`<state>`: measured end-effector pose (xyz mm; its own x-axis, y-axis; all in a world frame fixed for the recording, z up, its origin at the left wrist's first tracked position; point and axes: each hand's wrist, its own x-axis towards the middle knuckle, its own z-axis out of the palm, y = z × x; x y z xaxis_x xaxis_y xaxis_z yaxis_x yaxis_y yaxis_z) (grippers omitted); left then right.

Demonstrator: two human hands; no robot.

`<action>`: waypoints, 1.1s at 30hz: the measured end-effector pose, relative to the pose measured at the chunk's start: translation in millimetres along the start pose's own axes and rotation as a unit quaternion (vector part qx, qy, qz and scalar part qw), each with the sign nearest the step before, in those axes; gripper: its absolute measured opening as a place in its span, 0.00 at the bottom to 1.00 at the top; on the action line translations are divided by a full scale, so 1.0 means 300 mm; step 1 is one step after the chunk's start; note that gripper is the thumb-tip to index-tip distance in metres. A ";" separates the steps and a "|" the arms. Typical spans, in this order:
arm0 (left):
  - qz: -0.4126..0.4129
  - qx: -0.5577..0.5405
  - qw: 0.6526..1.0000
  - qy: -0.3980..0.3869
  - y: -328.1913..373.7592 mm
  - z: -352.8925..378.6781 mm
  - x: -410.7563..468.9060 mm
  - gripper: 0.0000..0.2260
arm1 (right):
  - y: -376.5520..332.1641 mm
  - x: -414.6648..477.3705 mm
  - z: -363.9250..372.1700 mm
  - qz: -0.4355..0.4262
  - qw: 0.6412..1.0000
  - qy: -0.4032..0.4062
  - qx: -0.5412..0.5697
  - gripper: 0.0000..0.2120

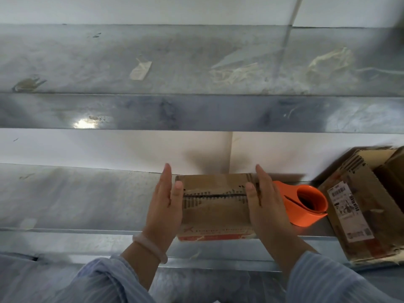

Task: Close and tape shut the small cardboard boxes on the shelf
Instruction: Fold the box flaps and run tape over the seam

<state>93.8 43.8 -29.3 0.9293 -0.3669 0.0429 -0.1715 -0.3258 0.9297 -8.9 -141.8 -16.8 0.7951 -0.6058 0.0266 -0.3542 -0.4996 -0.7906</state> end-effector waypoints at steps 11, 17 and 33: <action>0.300 0.470 0.819 -0.137 -0.049 0.000 -0.009 0.29 | 0.063 -0.004 -0.025 -0.296 0.869 -0.132 -0.373 0.33; 0.136 0.409 0.896 -0.111 -0.014 0.015 -0.048 0.39 | 0.058 -0.031 -0.002 -0.200 0.931 -0.122 -0.281 0.43; -0.266 -0.240 0.926 -0.121 0.004 0.017 -0.015 0.17 | 0.011 0.022 -0.030 0.168 0.939 -0.155 0.255 0.23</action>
<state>87.7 40.7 -30.3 0.7300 -0.4687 -0.4974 0.5090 -0.1127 0.8534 -9.2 -153.2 -13.8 0.8135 -0.4273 -0.3946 -0.3920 0.0986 -0.9147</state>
